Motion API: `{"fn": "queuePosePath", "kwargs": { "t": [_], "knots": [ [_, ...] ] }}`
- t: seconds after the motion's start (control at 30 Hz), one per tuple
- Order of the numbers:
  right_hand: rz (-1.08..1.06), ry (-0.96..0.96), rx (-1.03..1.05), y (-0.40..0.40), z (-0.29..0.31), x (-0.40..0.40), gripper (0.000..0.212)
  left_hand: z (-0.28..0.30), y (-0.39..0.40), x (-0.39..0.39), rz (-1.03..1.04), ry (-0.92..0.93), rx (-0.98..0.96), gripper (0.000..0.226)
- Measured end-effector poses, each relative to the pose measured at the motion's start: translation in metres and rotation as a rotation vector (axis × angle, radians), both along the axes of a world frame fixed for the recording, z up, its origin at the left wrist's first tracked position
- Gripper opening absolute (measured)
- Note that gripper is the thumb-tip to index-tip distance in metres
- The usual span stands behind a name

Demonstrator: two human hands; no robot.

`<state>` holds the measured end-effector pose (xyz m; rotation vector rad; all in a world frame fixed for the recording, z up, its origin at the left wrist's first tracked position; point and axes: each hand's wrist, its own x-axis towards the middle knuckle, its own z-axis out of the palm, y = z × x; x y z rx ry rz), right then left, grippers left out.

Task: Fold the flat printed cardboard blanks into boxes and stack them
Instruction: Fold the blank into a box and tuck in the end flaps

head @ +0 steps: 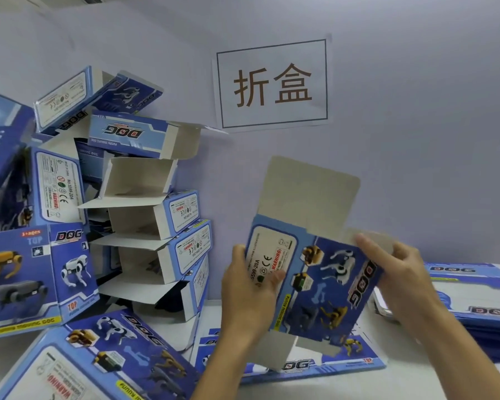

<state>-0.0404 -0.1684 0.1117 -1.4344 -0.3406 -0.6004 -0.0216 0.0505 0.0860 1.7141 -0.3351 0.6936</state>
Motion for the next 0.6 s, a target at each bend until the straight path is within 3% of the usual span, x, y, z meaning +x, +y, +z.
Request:
{"fn": "queuePosePath", "kwargs": {
  "t": [0.1,0.2,0.23,0.33,0.43,0.53,0.6],
  "knots": [
    [0.009,-0.008,-0.165,-0.015,0.013,-0.011,0.030,0.003,0.002,-0.002,0.034,-0.044,0.116,0.049],
    [0.022,-0.002,-0.277,-0.014,0.023,-0.017,0.024,0.010,0.001,-0.012,0.058,-0.143,0.181,0.104],
    [0.025,-0.013,-0.295,-0.011,0.026,-0.019,0.022,0.011,-0.001,-0.015,0.051,-0.177,0.239,0.112],
    [0.039,-0.056,-0.354,0.003,0.035,-0.026,0.023,0.015,-0.003,-0.019,0.065,-0.236,0.378,0.113],
    [-0.004,-0.079,-0.404,0.010,0.038,-0.029,0.023,0.018,0.000,-0.020,0.081,-0.267,0.358,0.104],
    [-0.096,-0.083,-0.470,0.016,0.037,-0.026,0.004,0.022,0.002,-0.023,0.117,-0.298,0.369,0.091],
    [-0.208,-0.118,-0.492,0.018,0.035,-0.023,0.011,0.026,0.002,-0.024,0.149,-0.343,0.378,0.084]
  ]
}}
